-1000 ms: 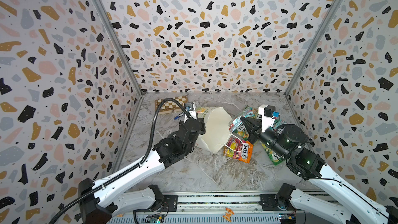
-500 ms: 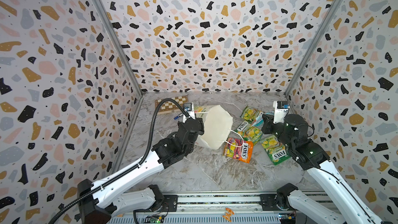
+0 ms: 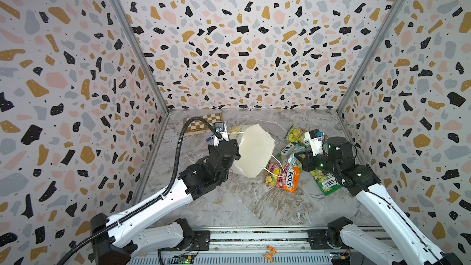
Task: Take the snacks out of the paper bag
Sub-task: Place the snack at the bottom-center of the table.
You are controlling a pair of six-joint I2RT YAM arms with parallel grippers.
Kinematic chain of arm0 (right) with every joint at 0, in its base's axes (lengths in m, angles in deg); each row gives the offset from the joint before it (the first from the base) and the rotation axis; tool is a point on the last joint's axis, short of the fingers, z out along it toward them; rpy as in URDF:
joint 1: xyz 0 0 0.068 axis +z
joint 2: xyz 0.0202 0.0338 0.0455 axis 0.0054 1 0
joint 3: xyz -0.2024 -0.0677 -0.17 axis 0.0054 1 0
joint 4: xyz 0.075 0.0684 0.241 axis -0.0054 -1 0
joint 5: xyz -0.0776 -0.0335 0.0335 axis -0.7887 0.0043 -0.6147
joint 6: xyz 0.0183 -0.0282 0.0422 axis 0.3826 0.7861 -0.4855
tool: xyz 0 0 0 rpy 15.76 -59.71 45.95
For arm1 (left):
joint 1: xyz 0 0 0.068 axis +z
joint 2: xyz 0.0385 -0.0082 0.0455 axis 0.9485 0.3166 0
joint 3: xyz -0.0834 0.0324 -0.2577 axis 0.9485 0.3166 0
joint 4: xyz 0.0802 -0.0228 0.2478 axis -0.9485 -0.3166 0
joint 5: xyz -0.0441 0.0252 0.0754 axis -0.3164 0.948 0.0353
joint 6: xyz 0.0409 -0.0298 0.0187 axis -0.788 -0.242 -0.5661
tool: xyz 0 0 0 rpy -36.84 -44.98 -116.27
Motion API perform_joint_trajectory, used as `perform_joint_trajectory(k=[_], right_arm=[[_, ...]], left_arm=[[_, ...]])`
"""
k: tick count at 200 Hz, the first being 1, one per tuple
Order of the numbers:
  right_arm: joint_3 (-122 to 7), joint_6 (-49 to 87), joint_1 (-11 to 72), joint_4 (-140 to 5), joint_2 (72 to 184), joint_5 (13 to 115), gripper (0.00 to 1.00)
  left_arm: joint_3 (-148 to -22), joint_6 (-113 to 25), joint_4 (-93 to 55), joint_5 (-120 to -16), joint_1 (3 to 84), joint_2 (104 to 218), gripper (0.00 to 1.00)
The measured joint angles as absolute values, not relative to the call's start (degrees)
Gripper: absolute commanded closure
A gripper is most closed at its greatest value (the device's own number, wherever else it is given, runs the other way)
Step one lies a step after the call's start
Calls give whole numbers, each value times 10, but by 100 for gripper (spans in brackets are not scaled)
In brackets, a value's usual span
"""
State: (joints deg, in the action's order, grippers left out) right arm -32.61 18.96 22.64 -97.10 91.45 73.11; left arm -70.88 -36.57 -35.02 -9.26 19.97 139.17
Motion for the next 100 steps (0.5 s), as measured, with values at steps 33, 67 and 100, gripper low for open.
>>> perform_joint_trajectory(k=[33,67,100], right_arm=[[-313,198,226,-982,918,791,100],[-294,203,227,-976,935,864,100],[-281,211,247,-973,963,917,100]], left_arm=[[-709,-366,-357,-77,215,1389,100],[-710,-366,-364,-78,245,1378,100],[-710,-367,-365,-87,269,1370,100]])
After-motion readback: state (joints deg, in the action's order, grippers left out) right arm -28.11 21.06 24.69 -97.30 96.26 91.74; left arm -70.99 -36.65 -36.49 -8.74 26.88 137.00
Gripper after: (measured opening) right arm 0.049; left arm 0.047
